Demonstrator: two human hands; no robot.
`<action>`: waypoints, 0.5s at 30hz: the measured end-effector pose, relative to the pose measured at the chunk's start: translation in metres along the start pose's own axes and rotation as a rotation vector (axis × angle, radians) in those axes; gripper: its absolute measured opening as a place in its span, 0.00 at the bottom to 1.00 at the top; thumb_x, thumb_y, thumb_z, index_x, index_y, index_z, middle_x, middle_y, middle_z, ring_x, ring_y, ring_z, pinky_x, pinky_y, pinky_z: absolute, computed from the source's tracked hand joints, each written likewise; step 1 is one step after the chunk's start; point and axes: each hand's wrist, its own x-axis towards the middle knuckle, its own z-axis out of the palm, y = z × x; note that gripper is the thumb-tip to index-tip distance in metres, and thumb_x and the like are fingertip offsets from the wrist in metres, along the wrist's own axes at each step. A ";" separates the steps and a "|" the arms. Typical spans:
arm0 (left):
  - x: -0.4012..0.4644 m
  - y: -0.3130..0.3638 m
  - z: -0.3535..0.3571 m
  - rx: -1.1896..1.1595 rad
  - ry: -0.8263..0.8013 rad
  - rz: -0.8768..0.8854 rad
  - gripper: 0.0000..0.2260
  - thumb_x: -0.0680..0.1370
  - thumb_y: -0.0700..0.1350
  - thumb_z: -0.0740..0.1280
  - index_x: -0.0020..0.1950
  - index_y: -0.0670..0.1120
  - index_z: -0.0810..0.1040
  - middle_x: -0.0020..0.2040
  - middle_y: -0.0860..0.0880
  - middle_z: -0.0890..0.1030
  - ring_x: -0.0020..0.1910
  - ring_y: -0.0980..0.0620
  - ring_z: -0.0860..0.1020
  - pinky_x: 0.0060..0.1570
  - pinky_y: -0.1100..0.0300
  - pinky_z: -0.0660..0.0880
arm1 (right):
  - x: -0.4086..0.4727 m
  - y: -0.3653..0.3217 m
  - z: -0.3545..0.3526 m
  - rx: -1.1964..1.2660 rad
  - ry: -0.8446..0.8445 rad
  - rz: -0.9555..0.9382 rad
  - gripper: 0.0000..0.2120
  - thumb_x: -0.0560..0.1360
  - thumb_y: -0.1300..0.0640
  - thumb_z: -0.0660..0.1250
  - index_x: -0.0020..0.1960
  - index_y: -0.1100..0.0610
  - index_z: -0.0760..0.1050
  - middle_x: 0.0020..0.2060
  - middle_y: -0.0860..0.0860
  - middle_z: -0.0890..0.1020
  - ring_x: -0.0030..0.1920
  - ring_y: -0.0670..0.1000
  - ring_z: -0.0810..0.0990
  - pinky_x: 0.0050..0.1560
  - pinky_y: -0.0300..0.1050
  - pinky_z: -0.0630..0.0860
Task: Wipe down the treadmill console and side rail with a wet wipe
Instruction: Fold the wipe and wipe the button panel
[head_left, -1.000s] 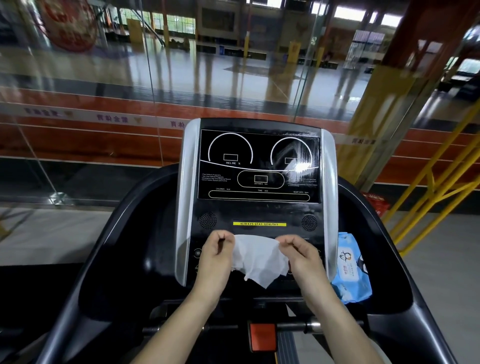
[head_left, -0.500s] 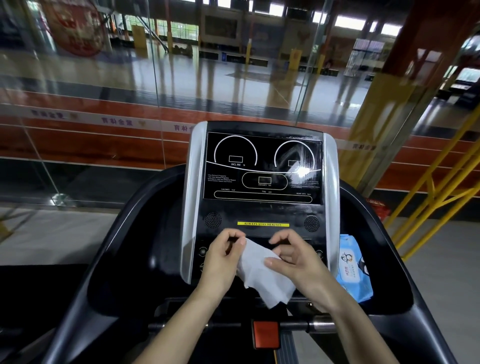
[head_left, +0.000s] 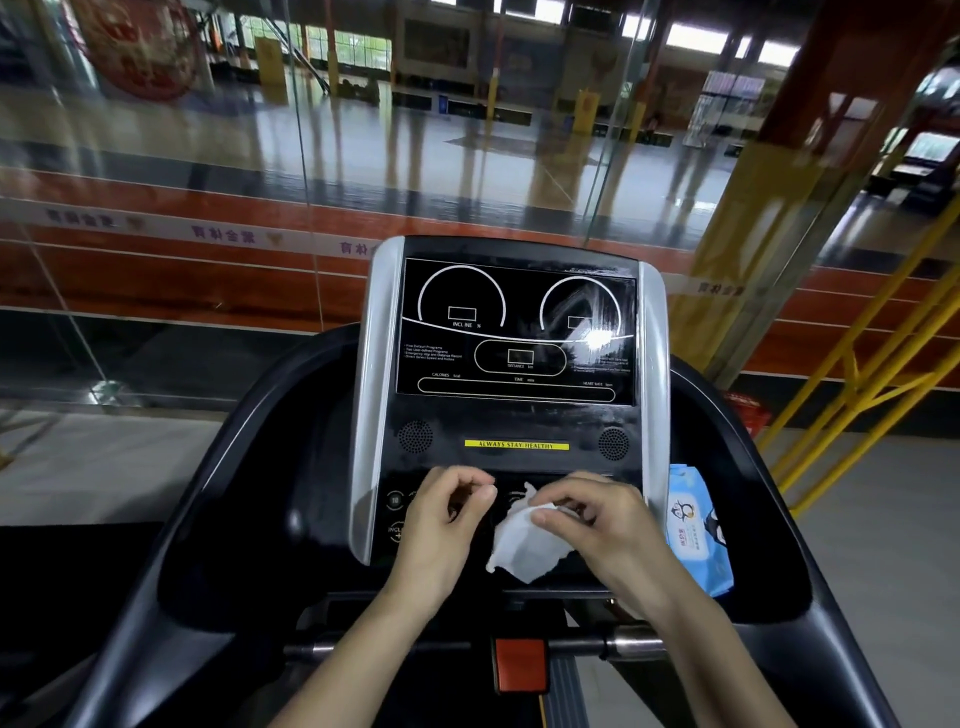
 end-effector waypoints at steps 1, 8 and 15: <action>-0.001 0.002 0.002 0.010 -0.040 0.030 0.06 0.81 0.43 0.71 0.51 0.54 0.84 0.52 0.55 0.82 0.54 0.60 0.79 0.55 0.70 0.71 | 0.000 0.004 -0.001 0.015 0.026 0.016 0.06 0.75 0.55 0.78 0.46 0.43 0.87 0.46 0.41 0.83 0.49 0.46 0.82 0.49 0.38 0.76; -0.006 0.003 0.035 0.031 -0.291 0.004 0.05 0.77 0.48 0.76 0.50 0.58 0.84 0.49 0.55 0.84 0.53 0.53 0.81 0.56 0.55 0.77 | -0.004 0.033 -0.016 0.174 0.074 0.157 0.06 0.76 0.56 0.77 0.42 0.47 0.83 0.47 0.42 0.84 0.51 0.46 0.83 0.55 0.44 0.77; 0.001 -0.004 0.072 -0.013 -0.291 -0.110 0.06 0.79 0.42 0.73 0.48 0.54 0.85 0.48 0.52 0.85 0.52 0.53 0.82 0.56 0.60 0.76 | -0.015 0.067 -0.038 0.388 -0.051 0.348 0.09 0.78 0.57 0.75 0.57 0.48 0.85 0.54 0.44 0.87 0.59 0.43 0.84 0.63 0.42 0.76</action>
